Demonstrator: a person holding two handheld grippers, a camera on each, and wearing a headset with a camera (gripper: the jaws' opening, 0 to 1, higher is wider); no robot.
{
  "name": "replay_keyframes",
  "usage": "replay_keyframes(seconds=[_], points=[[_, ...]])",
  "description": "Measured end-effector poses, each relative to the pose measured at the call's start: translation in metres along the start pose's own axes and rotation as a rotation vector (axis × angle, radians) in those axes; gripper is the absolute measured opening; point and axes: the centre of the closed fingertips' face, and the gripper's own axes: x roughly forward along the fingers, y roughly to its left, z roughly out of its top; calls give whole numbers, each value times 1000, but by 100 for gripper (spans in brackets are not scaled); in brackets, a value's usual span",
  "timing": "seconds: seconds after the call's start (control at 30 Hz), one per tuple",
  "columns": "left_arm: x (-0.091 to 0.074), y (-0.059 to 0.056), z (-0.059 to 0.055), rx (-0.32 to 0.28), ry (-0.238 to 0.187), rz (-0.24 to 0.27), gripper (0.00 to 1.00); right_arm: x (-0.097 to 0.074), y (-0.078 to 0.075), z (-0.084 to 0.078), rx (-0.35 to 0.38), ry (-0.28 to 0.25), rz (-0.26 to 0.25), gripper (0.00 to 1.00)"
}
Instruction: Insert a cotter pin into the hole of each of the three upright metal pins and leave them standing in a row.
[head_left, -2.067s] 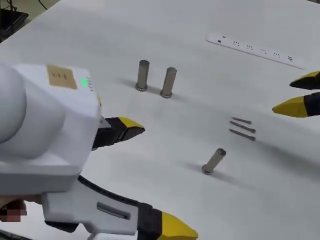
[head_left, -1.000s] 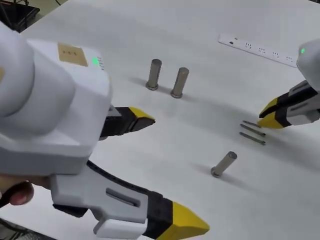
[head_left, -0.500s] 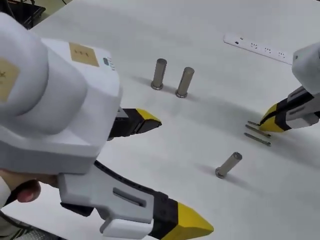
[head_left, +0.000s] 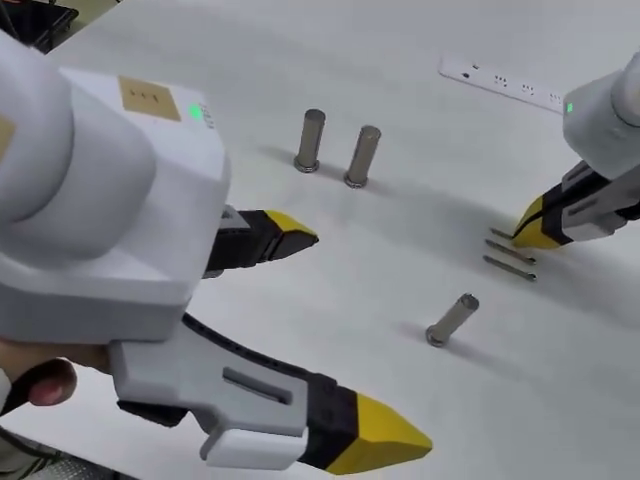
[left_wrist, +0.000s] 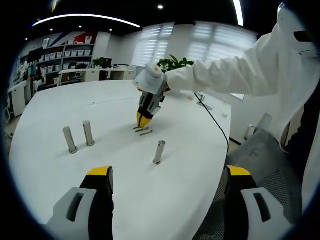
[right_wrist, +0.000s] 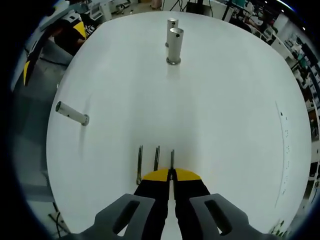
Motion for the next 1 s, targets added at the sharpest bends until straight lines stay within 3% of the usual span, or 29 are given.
replay_keyframes(seconds=[0.23, 0.4, 0.47, 0.53, 0.63, 0.77, 0.9, 1.0], points=[[0, -6, 7, -7, -36, -30, 95, 1, -4, -2, 12, 37, 33, 0], [0, -7, 12, 7, -48, -31, 93, 1, -4, -2, 12, 47, 48, 0], [0, -6, 13, 35, -55, -12, 92, 1, -2, -2, -27, 52, 45, 0], [0, -8, 12, 38, -47, -26, 91, 1, -2, -2, -64, 57, 37, 0], [1, -14, 15, -6, -72, -52, 91, 1, -3, -2, -66, 62, 32, 0], [1, -13, 13, -1, -63, -48, 84, 2, -4, -3, -57, 63, 37, 0], [1, -10, 13, 22, -65, -30, 83, 2, -3, -2, -53, 63, 39, 0], [2, -9, 13, 1, -79, -35, 82, 2, -2, -2, -70, 63, 31, 0]])
